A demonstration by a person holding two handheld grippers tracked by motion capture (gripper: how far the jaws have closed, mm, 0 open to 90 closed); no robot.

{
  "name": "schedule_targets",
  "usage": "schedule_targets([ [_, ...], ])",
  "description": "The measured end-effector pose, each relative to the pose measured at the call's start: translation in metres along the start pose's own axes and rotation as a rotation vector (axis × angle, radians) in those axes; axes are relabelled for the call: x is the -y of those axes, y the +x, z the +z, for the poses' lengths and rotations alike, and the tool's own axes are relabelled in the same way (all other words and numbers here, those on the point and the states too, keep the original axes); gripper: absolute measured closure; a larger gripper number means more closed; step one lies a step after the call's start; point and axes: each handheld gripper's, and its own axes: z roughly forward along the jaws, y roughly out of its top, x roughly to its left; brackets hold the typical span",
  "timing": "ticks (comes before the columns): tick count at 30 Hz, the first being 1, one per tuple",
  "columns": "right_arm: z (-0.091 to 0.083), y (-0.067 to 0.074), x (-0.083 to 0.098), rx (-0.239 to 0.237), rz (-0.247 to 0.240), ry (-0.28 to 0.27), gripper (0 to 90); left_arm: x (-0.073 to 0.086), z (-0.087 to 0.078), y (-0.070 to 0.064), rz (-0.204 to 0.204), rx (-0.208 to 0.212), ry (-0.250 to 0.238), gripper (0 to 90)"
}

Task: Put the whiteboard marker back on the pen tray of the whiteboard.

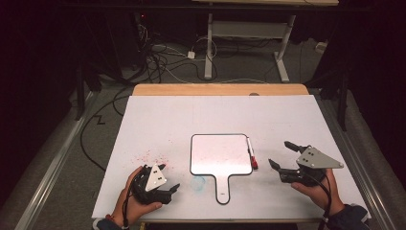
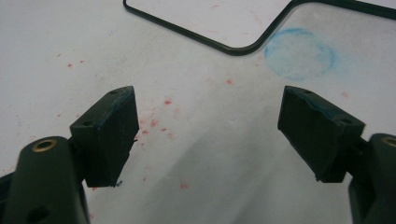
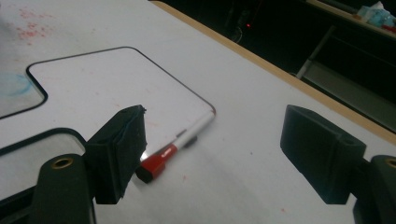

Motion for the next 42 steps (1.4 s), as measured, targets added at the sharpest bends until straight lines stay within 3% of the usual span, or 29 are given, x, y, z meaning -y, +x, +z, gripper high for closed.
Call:
schedule_targets([
  [11, -0.006, -0.008, 0.040, 0.034, 0.071, 0.049, 23.9, 0.000, 0.000, 0.000, -0.010, -0.011, 0.004, 18.2],
  [15, -0.007, -0.006, 0.052, 0.045, 0.060, 0.083, 21.8, 0.001, 0.000, 0.000, -0.016, -0.017, 0.002, 18.2],
  [18, -0.008, -0.005, 0.054, 0.043, 0.067, 0.081, 20.2, 0.002, 0.000, -0.002, -0.034, -0.017, 0.000, 18.2],
  [24, -0.008, -0.001, 0.051, 0.029, 0.042, 0.087, 19.4, 0.000, -0.001, -0.003, 0.010, -0.028, -0.002, 18.2],
  [25, -0.008, -0.001, 0.050, 0.029, 0.038, 0.087, 19.4, 0.002, 0.001, -0.006, -0.022, -0.014, 0.002, 18.2],
  [27, -0.008, 0.000, 0.048, 0.031, 0.034, 0.078, 19.5, 0.003, 0.001, -0.008, -0.038, -0.011, -0.006, 18.1],
  [31, -0.008, 0.005, 0.045, 0.027, 0.015, 0.077, 19.7, 0.003, -0.002, -0.006, -0.017, -0.015, -0.001, 18.2],
  [33, -0.007, 0.006, 0.044, 0.025, 0.005, 0.077, 19.7, 0.003, -0.001, -0.007, -0.039, -0.010, -0.011, 18.2],
  [36, -0.006, 0.006, 0.044, 0.027, 0.006, 0.073, 19.7, 0.003, 0.000, -0.006, -0.024, -0.012, -0.002, 18.2],
  [42, -0.006, 0.005, 0.044, 0.026, 0.005, 0.078, 19.7, 0.002, 0.002, -0.006, -0.032, -0.009, 0.002, 18.2],
])
